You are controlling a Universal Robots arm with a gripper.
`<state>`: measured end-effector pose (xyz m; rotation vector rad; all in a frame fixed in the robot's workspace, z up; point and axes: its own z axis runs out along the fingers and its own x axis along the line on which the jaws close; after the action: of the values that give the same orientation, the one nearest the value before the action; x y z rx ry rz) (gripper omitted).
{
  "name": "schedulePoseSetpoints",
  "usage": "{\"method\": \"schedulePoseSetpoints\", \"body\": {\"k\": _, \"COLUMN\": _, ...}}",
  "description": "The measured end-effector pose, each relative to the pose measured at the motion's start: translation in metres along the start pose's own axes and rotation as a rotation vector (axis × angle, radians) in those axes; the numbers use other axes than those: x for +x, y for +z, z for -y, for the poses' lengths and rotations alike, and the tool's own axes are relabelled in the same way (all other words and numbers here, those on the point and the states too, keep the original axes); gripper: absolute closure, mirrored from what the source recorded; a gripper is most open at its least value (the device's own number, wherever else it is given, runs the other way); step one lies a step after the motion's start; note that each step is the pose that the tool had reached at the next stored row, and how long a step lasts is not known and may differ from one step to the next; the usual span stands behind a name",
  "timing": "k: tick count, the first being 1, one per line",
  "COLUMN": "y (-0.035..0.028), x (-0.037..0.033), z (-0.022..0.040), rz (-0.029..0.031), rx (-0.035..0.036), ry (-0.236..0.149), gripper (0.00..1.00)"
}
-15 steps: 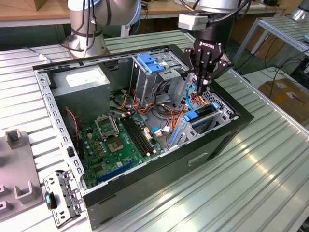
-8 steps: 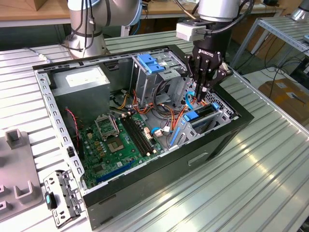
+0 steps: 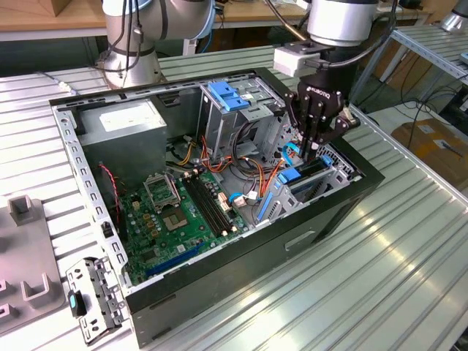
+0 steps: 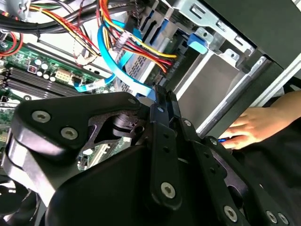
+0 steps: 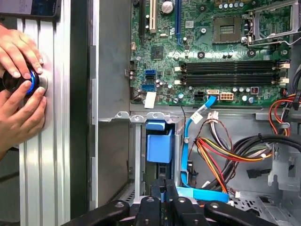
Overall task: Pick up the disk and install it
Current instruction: 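Insert the second disk wire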
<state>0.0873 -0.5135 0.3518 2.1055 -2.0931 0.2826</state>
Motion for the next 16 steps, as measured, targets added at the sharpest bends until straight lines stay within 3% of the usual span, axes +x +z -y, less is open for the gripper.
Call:
{"method": "schedulePoseSetpoints", "body": {"k": 1, "y": 0.0006, "x": 0.0016, "z": -0.0001, "rz": 0.0082, "rx": 0.0016, "ry": 0.001, "gripper": 0.84}}
{"method": "schedulePoseSetpoints", "body": {"k": 2, "y": 0.0010, "x": 0.0029, "z": -0.0003, "rz": 0.0264, "rx": 0.0036, "ry": 0.002, "gripper": 0.84}}
{"method": "schedulePoseSetpoints", "body": {"k": 4, "y": 0.0013, "x": 0.0039, "z": -0.0003, "rz": 0.0530, "rx": 0.0059, "ry": 0.003, "gripper": 0.84}}
{"method": "schedulePoseSetpoints", "body": {"k": 5, "y": 0.0017, "x": 0.0056, "z": -0.0002, "rz": 0.0801, "rx": 0.0081, "ry": 0.004, "gripper": 0.84}}
{"method": "schedulePoseSetpoints", "body": {"k": 6, "y": 0.0024, "x": 0.0079, "z": -0.0002, "rz": 0.0979, "rx": 0.0097, "ry": 0.005, "gripper": 0.84}}
{"method": "schedulePoseSetpoints", "body": {"k": 7, "y": 0.0031, "x": 0.0096, "z": -0.0003, "rz": 0.1059, "rx": 0.0102, "ry": 0.005, "gripper": 0.84}}
{"method": "schedulePoseSetpoints", "body": {"k": 10, "y": 0.0047, "x": 0.0143, "z": -0.0002, "rz": 0.1211, "rx": 0.0103, "ry": 0.005, "gripper": 0.84}}
{"method": "schedulePoseSetpoints", "body": {"k": 16, "y": 0.0074, "x": 0.0209, "z": 0.0007, "rz": 0.1348, "rx": 0.0102, "ry": 0.006, "gripper": 0.84}}
